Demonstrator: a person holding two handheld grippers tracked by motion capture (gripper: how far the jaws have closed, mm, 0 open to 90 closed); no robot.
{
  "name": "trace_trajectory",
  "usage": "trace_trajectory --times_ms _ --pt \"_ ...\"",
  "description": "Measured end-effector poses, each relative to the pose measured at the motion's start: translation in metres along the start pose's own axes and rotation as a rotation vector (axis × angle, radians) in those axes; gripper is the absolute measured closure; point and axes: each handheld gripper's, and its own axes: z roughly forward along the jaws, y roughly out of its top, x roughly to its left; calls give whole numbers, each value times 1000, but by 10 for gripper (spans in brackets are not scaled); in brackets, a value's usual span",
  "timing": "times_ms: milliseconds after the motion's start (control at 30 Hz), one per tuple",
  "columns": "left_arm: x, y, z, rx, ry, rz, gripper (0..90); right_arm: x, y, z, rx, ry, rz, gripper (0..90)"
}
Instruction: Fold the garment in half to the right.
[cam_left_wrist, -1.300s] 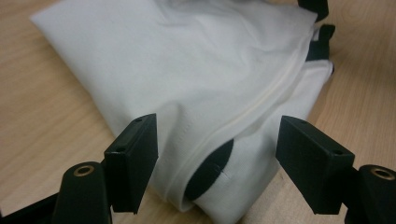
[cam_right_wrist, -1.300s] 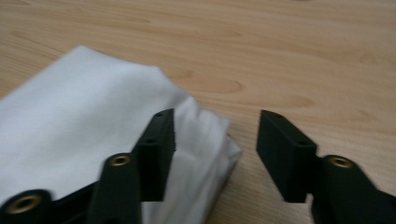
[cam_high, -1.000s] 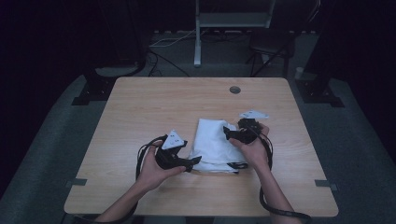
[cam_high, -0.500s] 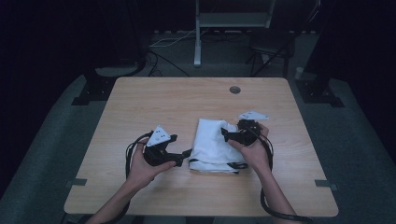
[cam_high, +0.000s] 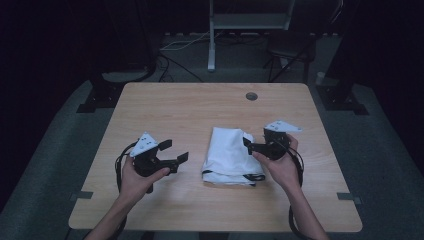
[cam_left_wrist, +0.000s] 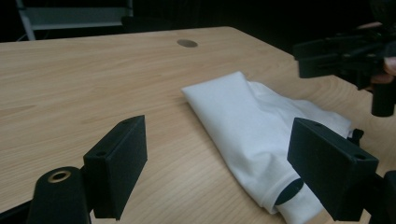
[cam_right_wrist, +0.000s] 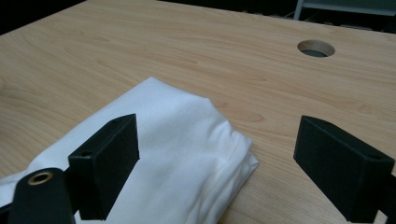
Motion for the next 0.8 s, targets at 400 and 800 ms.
trace_trajectory --times_ms 400,800 --pt "21 -5 -38 -62 81 -19 195 -1 -4 -29 -44 3 -23 138" --pt "36 -15 -72 -93 166 -22 195 -4 -12 -51 -66 7 -39 138"
